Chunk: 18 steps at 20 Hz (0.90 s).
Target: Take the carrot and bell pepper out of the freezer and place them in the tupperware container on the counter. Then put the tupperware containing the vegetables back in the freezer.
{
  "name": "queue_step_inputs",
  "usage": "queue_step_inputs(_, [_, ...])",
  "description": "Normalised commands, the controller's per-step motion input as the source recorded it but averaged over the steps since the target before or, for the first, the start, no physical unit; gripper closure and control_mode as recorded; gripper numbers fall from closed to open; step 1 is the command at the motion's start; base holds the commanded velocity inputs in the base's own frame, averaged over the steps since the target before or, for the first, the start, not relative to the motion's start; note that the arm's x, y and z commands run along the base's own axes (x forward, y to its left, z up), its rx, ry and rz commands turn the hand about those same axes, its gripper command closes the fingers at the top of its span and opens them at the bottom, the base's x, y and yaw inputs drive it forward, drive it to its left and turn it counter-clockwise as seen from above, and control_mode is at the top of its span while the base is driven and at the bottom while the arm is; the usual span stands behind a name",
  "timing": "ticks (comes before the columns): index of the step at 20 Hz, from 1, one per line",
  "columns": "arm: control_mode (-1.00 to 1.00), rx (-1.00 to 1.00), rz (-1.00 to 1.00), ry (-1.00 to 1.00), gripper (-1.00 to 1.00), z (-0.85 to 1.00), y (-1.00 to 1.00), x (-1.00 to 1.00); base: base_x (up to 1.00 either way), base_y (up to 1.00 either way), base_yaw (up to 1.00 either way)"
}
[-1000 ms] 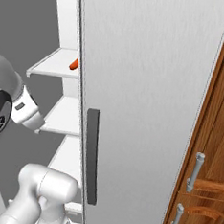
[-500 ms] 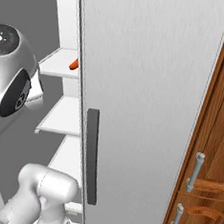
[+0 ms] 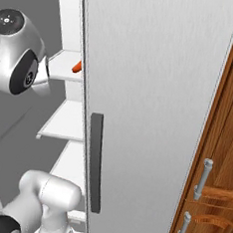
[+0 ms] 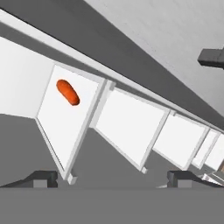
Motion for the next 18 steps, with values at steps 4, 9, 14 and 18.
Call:
queue_step_inputs(4, [-1.00,0.00,0.00,0.09,-1.00,0.00,0.00,0.75,0.00,0.00,0.00])
queue_step_inputs(9, [-1.00,0.00,0.00,0.03,-1.00,0.00,0.04,0.78,0.00,0.00,0.00])
queue_step_inputs(14, [-1.00,-0.02,0.00,0.02,-1.00,0.00,0.11,0.64,0.00,0.00,0.00])
queue_step_inputs(18, [-1.00,-0.04,-0.02,0.04,-1.00,-0.09,0.11,0.54,0.00,0.00,0.00])
